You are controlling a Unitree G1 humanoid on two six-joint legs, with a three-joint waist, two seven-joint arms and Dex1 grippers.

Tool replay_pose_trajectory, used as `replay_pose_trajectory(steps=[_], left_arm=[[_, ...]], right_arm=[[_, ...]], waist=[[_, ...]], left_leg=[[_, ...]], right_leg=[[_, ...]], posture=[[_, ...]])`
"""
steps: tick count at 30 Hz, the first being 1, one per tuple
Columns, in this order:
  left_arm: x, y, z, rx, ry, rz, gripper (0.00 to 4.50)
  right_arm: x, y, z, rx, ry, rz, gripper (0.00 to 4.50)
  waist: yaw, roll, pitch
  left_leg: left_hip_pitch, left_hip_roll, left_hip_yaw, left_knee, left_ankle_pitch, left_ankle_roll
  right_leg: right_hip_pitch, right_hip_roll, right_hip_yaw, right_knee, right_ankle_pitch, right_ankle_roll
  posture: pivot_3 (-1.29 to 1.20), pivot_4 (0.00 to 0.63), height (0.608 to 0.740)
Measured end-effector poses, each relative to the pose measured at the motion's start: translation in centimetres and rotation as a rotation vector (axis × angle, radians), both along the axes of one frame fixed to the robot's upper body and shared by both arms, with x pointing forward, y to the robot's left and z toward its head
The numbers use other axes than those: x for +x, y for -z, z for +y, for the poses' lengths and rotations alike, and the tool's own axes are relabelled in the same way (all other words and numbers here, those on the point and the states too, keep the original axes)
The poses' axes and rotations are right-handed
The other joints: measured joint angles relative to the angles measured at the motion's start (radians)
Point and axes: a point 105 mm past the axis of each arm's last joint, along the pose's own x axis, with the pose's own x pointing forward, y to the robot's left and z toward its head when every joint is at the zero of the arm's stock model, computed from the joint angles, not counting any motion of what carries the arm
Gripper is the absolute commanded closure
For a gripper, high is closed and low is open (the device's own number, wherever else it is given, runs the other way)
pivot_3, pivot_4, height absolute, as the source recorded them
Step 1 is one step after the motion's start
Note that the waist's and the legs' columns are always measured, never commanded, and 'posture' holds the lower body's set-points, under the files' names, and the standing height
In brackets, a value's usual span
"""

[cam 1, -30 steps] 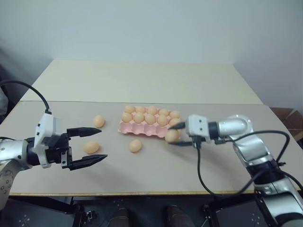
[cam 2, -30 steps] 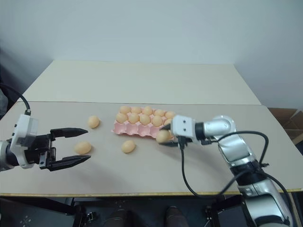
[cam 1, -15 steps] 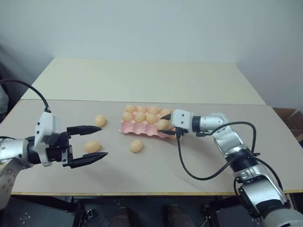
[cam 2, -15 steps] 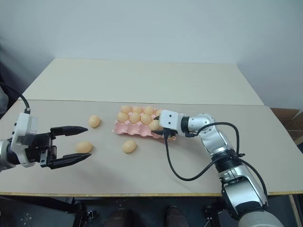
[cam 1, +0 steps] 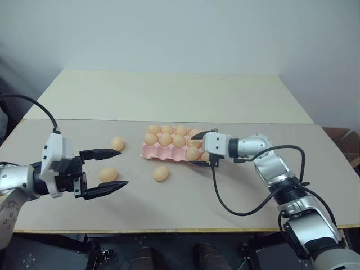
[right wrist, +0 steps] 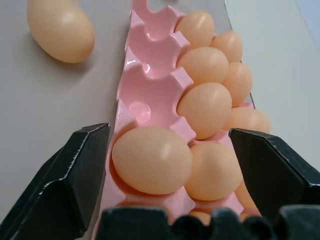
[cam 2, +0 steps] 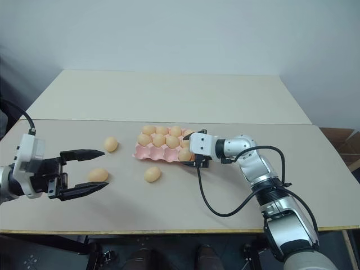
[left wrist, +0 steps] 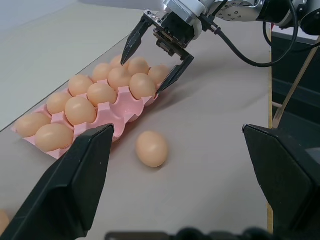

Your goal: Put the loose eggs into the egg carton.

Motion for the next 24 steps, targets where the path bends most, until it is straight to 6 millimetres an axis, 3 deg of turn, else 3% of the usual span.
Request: replay_pose_trajectory(steps=[3, 14, 19, 24], left_arm=[[0.0, 0.0, 0.0, 0.000, 0.000, -0.001, 0.00], [-0.4, 1.1, 1.2, 0.017, -0.059, 0.034, 0.00], [-0.4, 1.4, 2.1, 0.025, -0.097, 0.037, 0.00], [-0.3, 1.7, 1.9, 0.018, -0.094, 0.037, 0.00]], right_arm=[[-0.9, -0.2, -0.3, 0.000, -0.016, 0.003, 0.02], [-7.3, -0.6, -5.8, -0.057, -0.012, 0.207, 0.02], [-8.8, -0.5, -7.5, -0.077, 0.033, 0.257, 0.02], [-9.3, -0.3, -7.5, -0.070, 0.057, 0.271, 0.02]], waist=[[0.001, 0.000, 0.000], [0.006, 0.000, 0.000], [0.004, 0.000, 0.000], [0.005, 0.000, 0.000]], left_leg=[[0.000, 0.000, 0.000, 0.000, 0.000, 0.000], [-0.001, 0.000, 0.000, 0.000, 0.000, 0.000], [0.001, 0.000, 0.002, 0.000, 0.000, 0.000], [0.001, 0.000, 0.002, 0.000, 0.000, 0.000]], right_leg=[[0.000, 0.000, 0.000, 0.000, 0.000, 0.000], [-0.002, -0.001, 0.000, 0.000, -0.006, 0.001], [-0.002, -0.001, 0.001, 0.001, -0.006, 0.001], [-0.002, -0.002, 0.001, 0.000, -0.006, 0.001]], posture=[[0.00, 0.150, 0.740], [0.00, 0.150, 0.740], [0.00, 0.150, 0.740], [0.00, 0.150, 0.740]])
